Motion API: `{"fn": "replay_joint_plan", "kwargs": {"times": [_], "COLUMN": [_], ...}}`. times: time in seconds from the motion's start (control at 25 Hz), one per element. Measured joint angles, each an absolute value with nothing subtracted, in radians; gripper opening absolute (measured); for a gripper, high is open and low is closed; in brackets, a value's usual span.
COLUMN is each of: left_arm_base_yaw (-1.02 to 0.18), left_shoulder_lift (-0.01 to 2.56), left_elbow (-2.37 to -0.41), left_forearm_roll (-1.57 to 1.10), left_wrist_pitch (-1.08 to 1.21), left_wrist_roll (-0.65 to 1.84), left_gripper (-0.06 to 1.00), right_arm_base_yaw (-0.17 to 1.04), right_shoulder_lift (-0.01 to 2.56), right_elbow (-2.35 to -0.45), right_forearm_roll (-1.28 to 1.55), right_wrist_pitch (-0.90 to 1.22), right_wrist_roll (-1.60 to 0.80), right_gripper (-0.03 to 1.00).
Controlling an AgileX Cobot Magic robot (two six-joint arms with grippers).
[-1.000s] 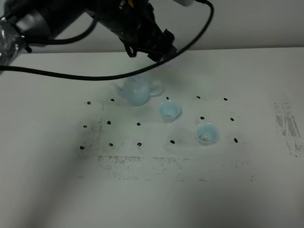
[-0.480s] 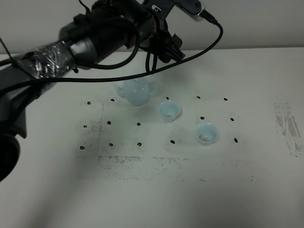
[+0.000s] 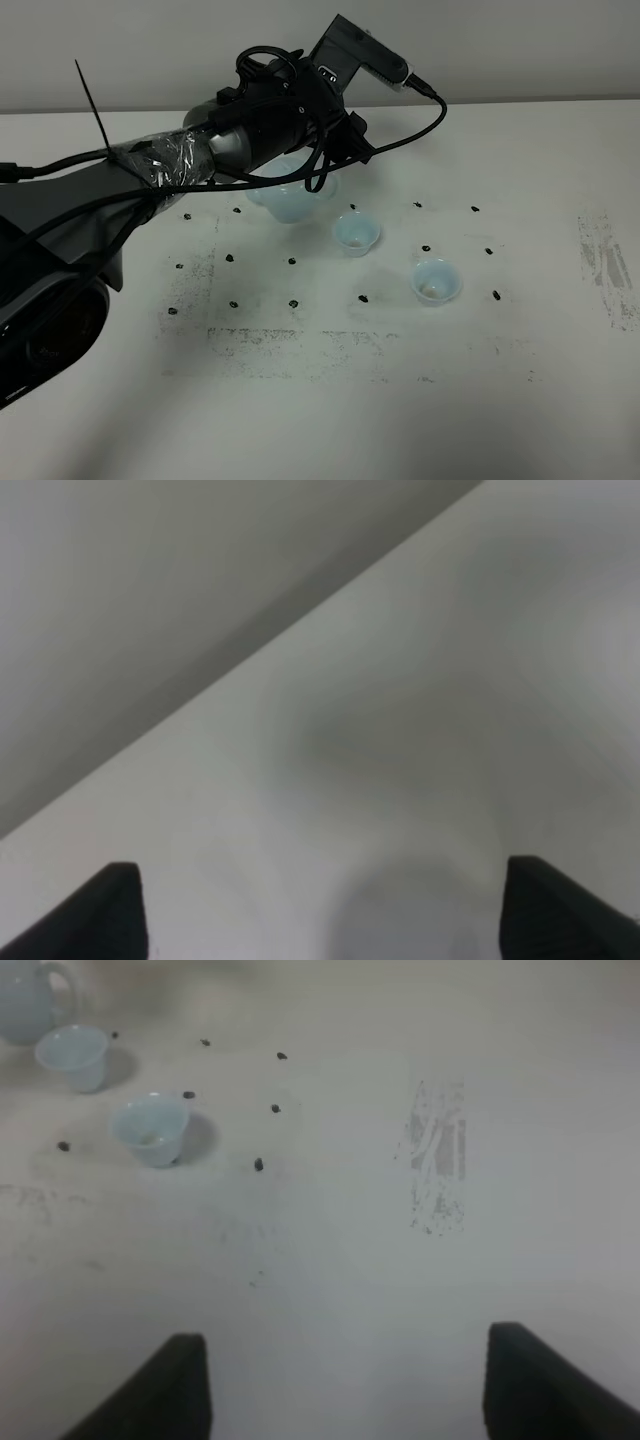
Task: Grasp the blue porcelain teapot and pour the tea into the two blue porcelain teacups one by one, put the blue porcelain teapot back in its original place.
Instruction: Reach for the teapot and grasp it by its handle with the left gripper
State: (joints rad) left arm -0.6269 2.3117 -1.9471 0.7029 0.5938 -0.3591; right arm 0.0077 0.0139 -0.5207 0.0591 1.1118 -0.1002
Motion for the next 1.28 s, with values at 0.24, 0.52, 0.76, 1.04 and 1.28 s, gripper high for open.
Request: {"fn": "replay_joint_plan", "kwargs": {"times": [0.24, 0.52, 0.76, 1.04, 1.28], "left_arm_base_yaw": [-0.627, -0.627, -0.627, -0.627, -0.627], "left_shoulder_lift": [2.331, 2.332, 2.332, 2.332, 2.332], "left_elbow": [-1.947, -1.947, -1.947, -1.947, -1.947], "left_forearm_roll": [0.711, 0.746, 0.745, 0.668, 0.581], "left_wrist_pitch": [0.621, 0.626, 0.633, 0.656, 0.696], "left_wrist_roll": [-0.357, -0.332, -0.236, -0.118, -0.035], "left_gripper": [0.69, 0.69, 0.69, 0.69, 0.68], "right_arm_base_yaw": [0.008, 0.008, 0.008, 0.008, 0.008], "right_shoulder_lift": [0.014, 0.014, 0.014, 0.014, 0.014], "right_elbow": [-0.521, -0.521, -0.521, -0.521, -0.521], "right_forearm_roll": [0.059, 0.059, 0.059, 0.059, 0.059], "right_wrist_pitch": [1.112, 1.112, 1.112, 1.112, 1.112], "right_wrist_roll": [-0.1, -0.1, -0.1, -0.1, -0.1], "right_gripper": [0.56, 0.56, 0.56, 0.56, 0.56]}}
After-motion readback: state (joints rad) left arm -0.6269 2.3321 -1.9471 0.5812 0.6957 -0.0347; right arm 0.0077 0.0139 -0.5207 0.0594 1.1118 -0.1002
